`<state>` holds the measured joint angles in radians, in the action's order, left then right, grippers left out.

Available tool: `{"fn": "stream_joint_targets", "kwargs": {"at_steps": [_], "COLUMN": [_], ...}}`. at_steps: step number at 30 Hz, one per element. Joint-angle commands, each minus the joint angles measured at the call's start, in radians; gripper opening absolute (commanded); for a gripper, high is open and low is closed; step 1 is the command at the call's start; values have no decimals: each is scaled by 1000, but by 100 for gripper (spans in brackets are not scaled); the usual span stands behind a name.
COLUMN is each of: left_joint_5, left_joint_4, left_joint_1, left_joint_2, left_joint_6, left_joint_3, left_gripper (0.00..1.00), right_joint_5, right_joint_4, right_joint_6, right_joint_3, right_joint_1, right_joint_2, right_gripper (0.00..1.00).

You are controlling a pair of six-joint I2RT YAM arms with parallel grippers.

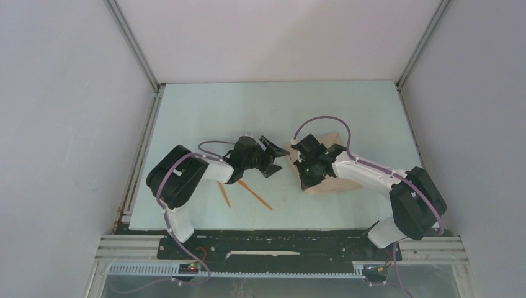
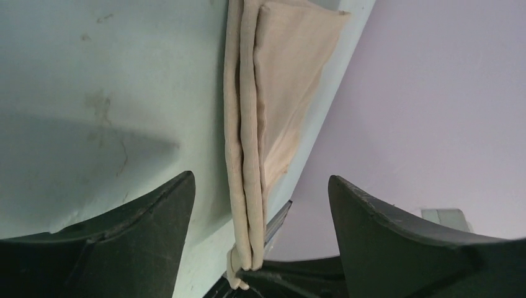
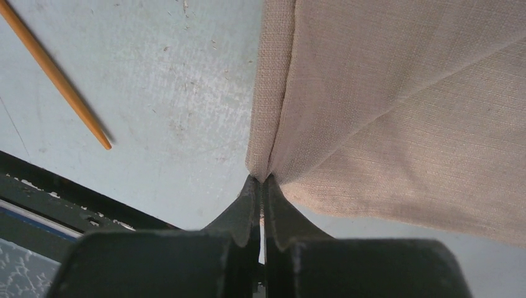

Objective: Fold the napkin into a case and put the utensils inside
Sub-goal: Fold the top corner of the square-folded napkin at the center of the board.

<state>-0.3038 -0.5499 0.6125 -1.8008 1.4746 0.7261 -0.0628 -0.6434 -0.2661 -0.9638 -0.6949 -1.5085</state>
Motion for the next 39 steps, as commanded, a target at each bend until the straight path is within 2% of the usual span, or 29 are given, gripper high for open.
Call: {"fn": "stream_joint_targets", "kwargs": {"at_steps": [1,8,11,18,21,24,25,30,35,39], "left_joint_5": [85,113,119,131,140,145,146,146,194,371], "left_joint_4": [-22,-20,-18,-13,17,56,70,194,473,749], "left_joint_1": [29,36,36,34,26,6,-3,-81,-199,-228], "left_joint_2": [-75,-178,-197,-208,-190,-153,-133,54,387,641], "left_joint_6": [17,5,-6,-40,-95,-153,-170,-272,-407,-549], "left_joint_3": [64,137,157,179,201,221,221,170,125,203], "left_gripper": [80,67,55,34,22,5,1,0,0,0], "right_joint_5": [-28,-45,-53,-54,-49,-48,-53,-195,-443,-632], "right_joint_4": [28,34,35,39,41,50,56,169,439,751], "right_joint_6": [20,33,33,31,30,21,10,-83,-268,-459], "right_joint_3": [9,14,14,15,15,14,14,12,-26,-65], "right_joint_1": [22,34,37,33,23,2,-7,-38,-63,-86], "right_joint_2": [47,63,66,62,63,68,70,90,82,48], "right_gripper": [0,0,0,0,0,0,0,0,0,0]}}
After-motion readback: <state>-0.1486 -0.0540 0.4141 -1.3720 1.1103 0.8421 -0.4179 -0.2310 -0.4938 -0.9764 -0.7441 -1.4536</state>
